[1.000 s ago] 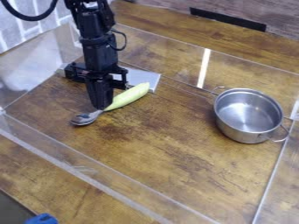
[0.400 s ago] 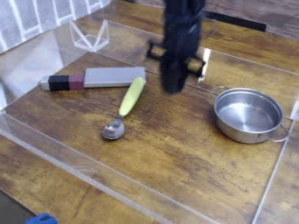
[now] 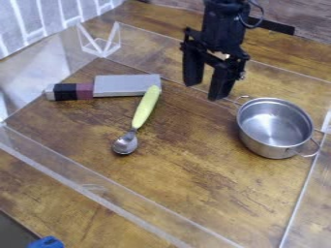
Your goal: Put the spoon into the silver pot
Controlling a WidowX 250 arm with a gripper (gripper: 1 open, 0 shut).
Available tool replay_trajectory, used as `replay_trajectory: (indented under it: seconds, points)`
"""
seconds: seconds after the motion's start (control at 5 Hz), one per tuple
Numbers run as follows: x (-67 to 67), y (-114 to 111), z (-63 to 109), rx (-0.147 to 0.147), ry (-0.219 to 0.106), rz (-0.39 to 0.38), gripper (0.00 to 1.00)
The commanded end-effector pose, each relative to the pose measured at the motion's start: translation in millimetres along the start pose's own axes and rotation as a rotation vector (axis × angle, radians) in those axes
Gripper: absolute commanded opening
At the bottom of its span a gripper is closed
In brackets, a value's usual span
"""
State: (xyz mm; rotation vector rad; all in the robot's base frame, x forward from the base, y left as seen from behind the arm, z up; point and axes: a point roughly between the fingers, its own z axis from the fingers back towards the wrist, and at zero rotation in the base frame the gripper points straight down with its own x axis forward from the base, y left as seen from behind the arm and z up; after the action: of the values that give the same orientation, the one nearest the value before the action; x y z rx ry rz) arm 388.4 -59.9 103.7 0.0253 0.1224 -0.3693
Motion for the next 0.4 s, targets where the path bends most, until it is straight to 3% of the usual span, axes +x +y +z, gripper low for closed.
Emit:
replay_trajectory:
  seconds: [0.0, 0.2]
  points:
    - [-14.3, 20, 32.7, 0.036, -0.068, 0.011, 1.0]
    - [-28.8, 37, 30.3, 0.054, -0.044, 0.002, 1.0]
